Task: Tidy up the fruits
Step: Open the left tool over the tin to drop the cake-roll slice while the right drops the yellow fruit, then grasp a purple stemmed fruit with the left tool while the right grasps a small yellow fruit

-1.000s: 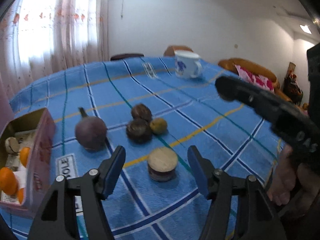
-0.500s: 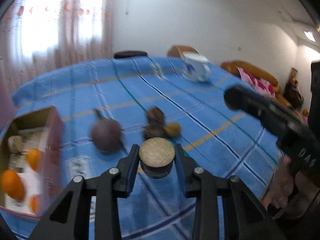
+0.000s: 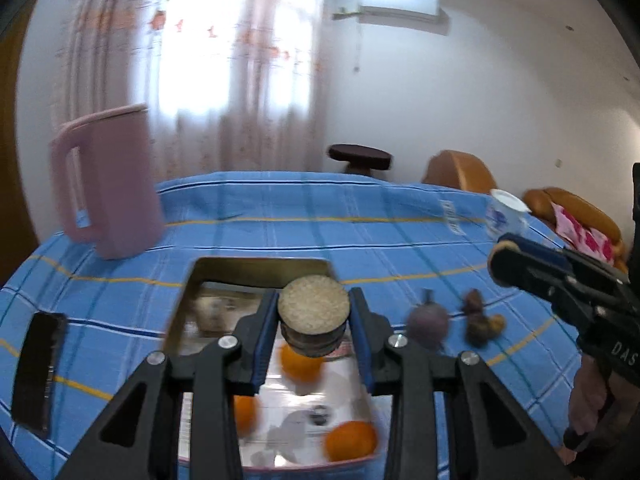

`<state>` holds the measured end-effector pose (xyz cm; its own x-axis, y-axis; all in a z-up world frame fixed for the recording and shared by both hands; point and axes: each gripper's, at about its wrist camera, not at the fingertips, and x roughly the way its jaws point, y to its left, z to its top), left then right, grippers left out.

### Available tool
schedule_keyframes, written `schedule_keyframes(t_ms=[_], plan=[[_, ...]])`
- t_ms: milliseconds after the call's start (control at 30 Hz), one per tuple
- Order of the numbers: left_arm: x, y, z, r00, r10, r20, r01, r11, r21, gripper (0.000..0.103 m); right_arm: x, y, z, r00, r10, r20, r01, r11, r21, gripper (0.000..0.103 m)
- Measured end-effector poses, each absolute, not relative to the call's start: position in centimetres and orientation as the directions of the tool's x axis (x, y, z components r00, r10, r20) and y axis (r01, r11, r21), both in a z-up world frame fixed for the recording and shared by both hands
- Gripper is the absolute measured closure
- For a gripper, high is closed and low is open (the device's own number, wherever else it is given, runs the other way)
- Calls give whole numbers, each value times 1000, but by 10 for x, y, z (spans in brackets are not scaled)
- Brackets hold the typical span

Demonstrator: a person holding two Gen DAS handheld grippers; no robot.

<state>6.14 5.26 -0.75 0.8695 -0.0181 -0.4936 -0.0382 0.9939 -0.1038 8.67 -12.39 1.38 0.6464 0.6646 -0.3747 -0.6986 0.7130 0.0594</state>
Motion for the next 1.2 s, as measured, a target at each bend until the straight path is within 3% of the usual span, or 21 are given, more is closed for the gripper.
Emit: schedule_keyframes(t_ms=[567, 633, 700, 767, 967, 1200], plan=[[61, 120, -40, 829, 71, -554, -184, 971, -151, 66, 93, -11, -43, 471, 670, -574, -806, 591, 29, 75], [59, 120, -40, 830, 79, -552, -194, 969, -155, 61, 91, -9, -47, 463, 663, -589, -807, 590, 30, 74], [55, 118, -37, 838, 93, -537, -204, 967, -151, 42, 91, -12, -47, 485, 653, -582, -795, 606, 17, 56], [50, 113, -31, 857, 91, -507, -196, 968, -158, 30, 92, -21, -44, 486, 660, -573, -790, 612, 37, 51], [48, 75, -18, 883, 29, -468, -111, 982, -150, 30, 91, -69, -33, 543, 646, -536, -743, 667, 51, 51], [60, 7, -17, 874, -76, -480, 25, 993, -113, 27, 99, -167, -34, 704, 463, -538, -573, 819, -45, 51]])
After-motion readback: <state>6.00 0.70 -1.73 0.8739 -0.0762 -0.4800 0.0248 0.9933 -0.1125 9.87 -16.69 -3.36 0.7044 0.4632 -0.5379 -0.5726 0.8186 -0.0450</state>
